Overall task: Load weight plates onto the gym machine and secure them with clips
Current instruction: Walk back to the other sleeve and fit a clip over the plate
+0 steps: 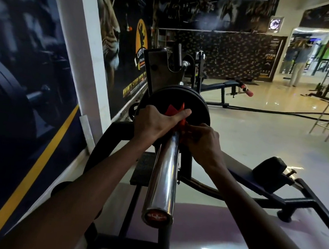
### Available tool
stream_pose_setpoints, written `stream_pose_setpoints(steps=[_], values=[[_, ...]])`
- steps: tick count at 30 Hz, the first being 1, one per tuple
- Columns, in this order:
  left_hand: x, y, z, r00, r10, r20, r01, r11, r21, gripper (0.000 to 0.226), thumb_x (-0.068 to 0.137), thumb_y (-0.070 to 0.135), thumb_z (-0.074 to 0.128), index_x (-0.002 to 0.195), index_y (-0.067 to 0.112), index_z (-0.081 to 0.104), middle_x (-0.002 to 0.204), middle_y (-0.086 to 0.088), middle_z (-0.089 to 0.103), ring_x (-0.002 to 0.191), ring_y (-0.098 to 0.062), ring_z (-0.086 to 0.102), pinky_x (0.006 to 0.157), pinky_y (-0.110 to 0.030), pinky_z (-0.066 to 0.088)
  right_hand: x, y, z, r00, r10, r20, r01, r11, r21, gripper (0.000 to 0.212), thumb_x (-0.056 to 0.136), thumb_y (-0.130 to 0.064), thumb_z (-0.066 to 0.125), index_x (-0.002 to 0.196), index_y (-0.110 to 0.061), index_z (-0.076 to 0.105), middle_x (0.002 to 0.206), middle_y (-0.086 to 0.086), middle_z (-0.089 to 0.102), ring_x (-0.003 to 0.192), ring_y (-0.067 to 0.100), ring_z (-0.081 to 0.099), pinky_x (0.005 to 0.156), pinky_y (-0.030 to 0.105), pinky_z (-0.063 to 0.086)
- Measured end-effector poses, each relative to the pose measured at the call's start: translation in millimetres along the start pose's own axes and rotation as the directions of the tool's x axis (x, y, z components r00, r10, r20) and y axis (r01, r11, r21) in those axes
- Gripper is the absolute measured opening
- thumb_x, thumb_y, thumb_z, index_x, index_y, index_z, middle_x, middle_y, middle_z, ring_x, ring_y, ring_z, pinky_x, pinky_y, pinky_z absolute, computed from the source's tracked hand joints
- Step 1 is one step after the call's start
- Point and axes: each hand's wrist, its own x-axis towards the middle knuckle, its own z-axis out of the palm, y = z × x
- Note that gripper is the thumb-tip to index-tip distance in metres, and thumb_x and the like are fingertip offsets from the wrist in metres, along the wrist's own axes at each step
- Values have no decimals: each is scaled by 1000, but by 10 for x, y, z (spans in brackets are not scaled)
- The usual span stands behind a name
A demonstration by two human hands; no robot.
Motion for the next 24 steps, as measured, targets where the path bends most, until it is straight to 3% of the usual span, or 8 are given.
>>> stream_pose_setpoints(steps=[3,8,11,13,16,18,21,24], values=[[-5,96,-36,994,100,-49,-95,990,102,78,57,91,70,59,14,57,55,2,59,50,-12,60,46,-22,36,-23,-27,-46,997,62,38,-63,998,29,13,93,-15,72,99,-21,82,68,-13,66,61,-1,65,60,21,52],[35,75,-56,980,193,-52,-192,981,39,66,73,76,73,47,19,50,42,9,49,32,-3,44,45,-21,34,-1,-117,-60,983,178,36,-181,973,141,12,95,-25,71,90,-20,81,69,-1,74,66,13,74,63,37,62],[8,20,-48,996,78,-41,-81,993,-85,60,76,70,75,49,20,56,46,8,55,38,-3,51,48,-22,36,33,-125,-70,988,153,35,-156,980,120,13,93,-19,73,83,-22,80,67,-1,72,65,16,73,61,36,61],[-17,2,-19,999,-22,-48,14,987,-158,57,79,67,73,56,16,66,53,5,61,51,-8,60,50,-23,36,54,-124,-73,993,110,41,-112,992,54,23,93,-15,73,76,-31,76,66,-2,71,60,8,71,58,29,59],[-22,-9,15,987,-157,-23,143,946,-290,56,84,66,69,65,13,71,63,3,63,63,-11,63,53,-23,39,85,-163,-78,996,77,43,-79,997,25,15,93,-14,72,87,-25,81,73,1,75,66,10,73,67,30,62],[-12,-52,8,970,-240,26,233,903,-361,56,84,67,69,69,14,65,69,1,62,64,-9,59,56,-23,43,106,-216,-107,998,38,51,-39,999,20,12,94,-15,71,91,-22,80,74,-1,74,65,6,72,68,22,61],[45,-152,-27,908,-365,208,419,751,-511,80,60,81,78,97,11,66,92,-4,71,85,-18,71,78,-34,61,133,-278,-118,998,-13,68,15,999,-34,12,94,-15,71,87,-24,76,71,-12,66,65,2,67,65,16,55],[110,-258,-37,841,-365,399,539,626,-564,104,33,78,90,115,16,73,109,-7,79,95,-25,78,84,-43,64,114,-270,-70,999,2,33,-1,999,-40,12,95,-15,70,88,-13,80,66,-9,65,58,2,63,60,16,51]])
